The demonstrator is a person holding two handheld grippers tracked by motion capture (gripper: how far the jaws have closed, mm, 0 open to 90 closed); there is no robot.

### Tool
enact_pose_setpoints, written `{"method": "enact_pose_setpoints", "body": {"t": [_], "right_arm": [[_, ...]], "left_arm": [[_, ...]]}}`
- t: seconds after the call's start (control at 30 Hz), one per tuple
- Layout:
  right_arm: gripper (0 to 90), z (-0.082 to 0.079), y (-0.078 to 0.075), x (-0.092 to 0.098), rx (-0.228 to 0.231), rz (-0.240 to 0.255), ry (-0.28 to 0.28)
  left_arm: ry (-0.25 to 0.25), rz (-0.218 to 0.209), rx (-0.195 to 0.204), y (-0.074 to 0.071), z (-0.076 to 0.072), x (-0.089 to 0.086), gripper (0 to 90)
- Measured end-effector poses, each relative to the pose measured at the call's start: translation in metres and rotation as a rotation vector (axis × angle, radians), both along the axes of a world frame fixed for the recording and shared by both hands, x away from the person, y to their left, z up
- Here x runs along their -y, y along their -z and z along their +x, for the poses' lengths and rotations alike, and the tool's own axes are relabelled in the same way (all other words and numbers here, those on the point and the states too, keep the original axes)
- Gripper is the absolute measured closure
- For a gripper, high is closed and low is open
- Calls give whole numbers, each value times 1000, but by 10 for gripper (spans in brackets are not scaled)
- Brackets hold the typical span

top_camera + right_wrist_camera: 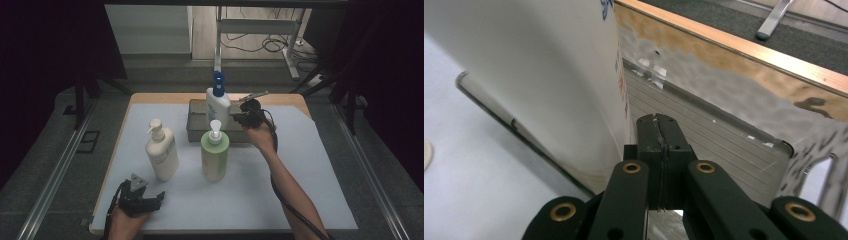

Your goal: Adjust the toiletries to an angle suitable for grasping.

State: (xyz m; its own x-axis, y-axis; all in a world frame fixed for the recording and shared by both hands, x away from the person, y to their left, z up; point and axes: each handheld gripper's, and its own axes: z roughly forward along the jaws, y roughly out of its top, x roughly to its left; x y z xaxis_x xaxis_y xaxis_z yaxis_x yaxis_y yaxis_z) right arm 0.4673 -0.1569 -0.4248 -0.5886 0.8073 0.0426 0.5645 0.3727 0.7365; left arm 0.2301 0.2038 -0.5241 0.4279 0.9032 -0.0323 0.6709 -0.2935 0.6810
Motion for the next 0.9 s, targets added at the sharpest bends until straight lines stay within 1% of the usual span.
{"method": "enact_pose_setpoints", "body": {"t": [0.1,0.23,0.3,0.47,0.53,0.63,0.77,0.8,0.9], "right_arm": [[896,5,5,-4,-12,-6,4],[896,10,10,-8,-16,1,19],[896,12,13,-10,-21,-4,20],[896,17,19,-14,-45,-1,17],[896,17,21,-16,-50,5,14],[897,18,23,-19,-50,-8,19],[896,18,24,-19,-60,-7,23],[897,18,25,-19,-58,-18,14],[897,18,26,-20,-66,-14,10]], "left_arm": [[0,0,0,0,0,0,125],[0,0,0,0,0,0,125],[0,0,0,0,0,0,125],[0,0,0,0,0,0,125],[0,0,0,0,0,0,125],[0,0,0,0,0,0,125],[0,0,-1,0,0,0,125],[0,0,-1,0,0,0,125],[0,0,-1,0,0,0,125]]}}
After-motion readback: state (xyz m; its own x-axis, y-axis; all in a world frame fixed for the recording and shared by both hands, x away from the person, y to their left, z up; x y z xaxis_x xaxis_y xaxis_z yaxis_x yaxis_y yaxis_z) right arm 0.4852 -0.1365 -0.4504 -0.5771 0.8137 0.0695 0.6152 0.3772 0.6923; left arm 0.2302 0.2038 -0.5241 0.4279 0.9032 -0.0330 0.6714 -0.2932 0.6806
